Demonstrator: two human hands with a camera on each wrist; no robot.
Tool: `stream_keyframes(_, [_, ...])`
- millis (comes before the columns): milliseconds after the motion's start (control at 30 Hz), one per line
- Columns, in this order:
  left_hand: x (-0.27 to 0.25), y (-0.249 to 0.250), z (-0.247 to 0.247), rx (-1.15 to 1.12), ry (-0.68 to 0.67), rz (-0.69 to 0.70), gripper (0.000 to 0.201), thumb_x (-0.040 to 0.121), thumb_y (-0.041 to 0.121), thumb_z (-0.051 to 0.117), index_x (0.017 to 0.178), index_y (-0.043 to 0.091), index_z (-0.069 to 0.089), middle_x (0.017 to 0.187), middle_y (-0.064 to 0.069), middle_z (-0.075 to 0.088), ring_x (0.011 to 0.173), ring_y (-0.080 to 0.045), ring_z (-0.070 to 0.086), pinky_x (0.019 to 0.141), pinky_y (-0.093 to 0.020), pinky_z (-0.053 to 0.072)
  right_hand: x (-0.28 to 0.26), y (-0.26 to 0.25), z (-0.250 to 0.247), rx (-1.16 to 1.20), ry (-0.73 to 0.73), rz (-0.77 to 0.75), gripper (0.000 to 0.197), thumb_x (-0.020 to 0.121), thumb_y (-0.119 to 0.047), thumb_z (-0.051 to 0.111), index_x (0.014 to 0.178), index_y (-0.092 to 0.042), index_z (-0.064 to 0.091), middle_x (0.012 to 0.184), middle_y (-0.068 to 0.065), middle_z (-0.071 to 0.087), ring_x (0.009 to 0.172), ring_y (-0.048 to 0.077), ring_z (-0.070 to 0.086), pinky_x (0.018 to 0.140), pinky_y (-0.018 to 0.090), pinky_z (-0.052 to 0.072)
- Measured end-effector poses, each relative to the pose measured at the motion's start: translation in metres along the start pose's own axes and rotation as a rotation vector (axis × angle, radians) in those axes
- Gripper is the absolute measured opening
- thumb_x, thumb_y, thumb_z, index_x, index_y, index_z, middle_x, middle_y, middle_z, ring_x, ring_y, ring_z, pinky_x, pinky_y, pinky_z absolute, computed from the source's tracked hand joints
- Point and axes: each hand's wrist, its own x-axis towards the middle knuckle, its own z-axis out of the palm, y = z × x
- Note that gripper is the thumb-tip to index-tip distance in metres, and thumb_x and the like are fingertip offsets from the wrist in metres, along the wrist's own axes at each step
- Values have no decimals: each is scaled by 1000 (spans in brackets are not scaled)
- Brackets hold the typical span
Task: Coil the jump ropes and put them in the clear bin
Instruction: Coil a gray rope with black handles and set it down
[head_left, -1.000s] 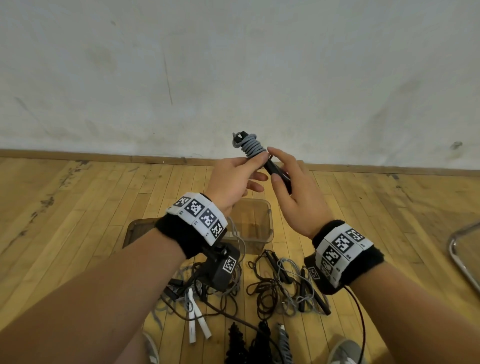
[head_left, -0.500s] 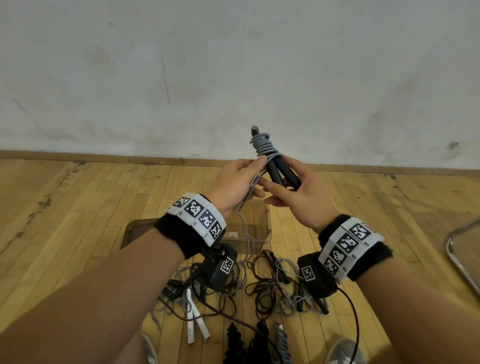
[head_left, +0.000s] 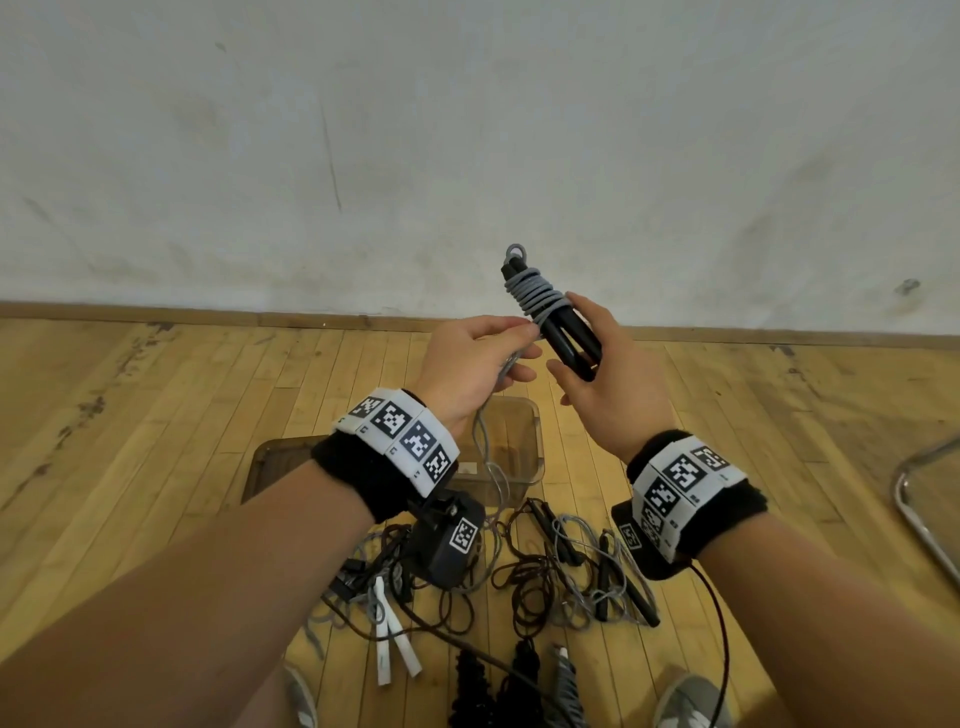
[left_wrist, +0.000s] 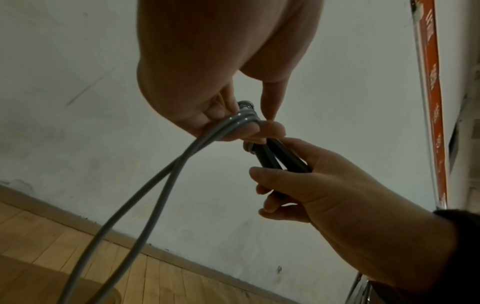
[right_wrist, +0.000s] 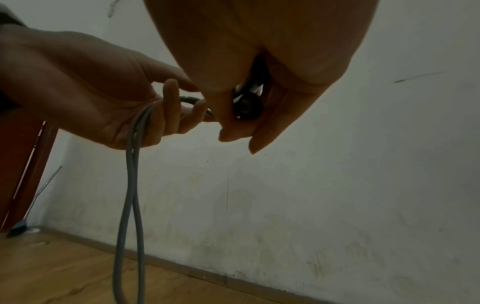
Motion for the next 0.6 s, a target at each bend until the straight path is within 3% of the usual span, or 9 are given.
stream_keyframes(133, [-2, 2, -1, -41, 6, -4, 25, 97, 35, 69, 107, 13, 76, 90, -4, 80, 67, -12, 73, 60, -19, 52, -2, -2, 3, -118, 24, -58, 71, 96, -25, 66, 153, -38, 28, 114, -1, 72, 82, 17, 69, 68, 33, 56])
stream_keyframes(200, [-1, 3, -1, -70, 16, -26, 29, 95, 39, 70, 104, 12, 76, 89, -6, 80, 68, -15, 74, 60, -21, 52, -3, -3, 7, -82, 1, -110, 66, 100, -32, 59, 156, -35, 25, 114, -4, 69, 78, 10, 64, 64, 25, 50])
stream_keyframes(267, [0, 4, -2, -76, 36, -43, 34, 93, 45, 71, 104, 13, 75, 90, -5, 80, 69, -16, 74, 60, -22, 52, -5, -5, 10, 30, -49, -143, 55, 107, -35, 42, 159, -31, 24, 121, -2, 66, 83, 4, 60, 69, 17, 46])
stream_keyframes(333, [0, 3, -3, -55, 60, -52, 39, 91, 50, 72, 107, 14, 72, 89, -3, 80, 68, -15, 74, 59, -23, 51, -6, -5, 13, 97, -78, -174, 51, 109, -34, 31, 160, -34, 24, 136, 0, 61, 98, 7, 60, 80, 25, 51])
stream_keyframes(400, [0, 2, -3, -36, 78, -54, 42, 89, 52, 72, 108, 14, 70, 88, -3, 79, 66, -14, 74, 59, -25, 50, -7, -4, 13, 99, -87, -189, 50, 110, -29, 30, 159, -36, 24, 139, -1, 58, 103, 9, 60, 86, 34, 54])
stream_keyframes(433, [0, 1, -3, -34, 87, -50, 41, 90, 51, 72, 108, 13, 69, 88, -3, 79, 65, -14, 73, 59, -25, 51, -7, -5, 12, 108, -87, -191, 50, 110, -27, 32, 159, -36, 26, 138, -3, 59, 102, 6, 60, 86, 33, 54])
stream_keyframes(533, [2, 1, -5, -42, 99, -31, 35, 94, 45, 69, 109, 13, 69, 87, -3, 79, 64, -13, 73, 59, -25, 51, -10, -8, 12, 200, -89, -192, 51, 109, -22, 42, 157, -33, 30, 119, -18, 59, 92, -6, 56, 79, 12, 44])
stream_keyframes(600, [3, 2, -6, -56, 81, -25, 33, 96, 42, 69, 110, 12, 70, 88, -4, 78, 65, -14, 72, 58, -25, 50, -11, -9, 11, 247, -83, -174, 53, 107, -23, 47, 157, -34, 32, 110, -23, 56, 86, -4, 55, 71, 9, 39])
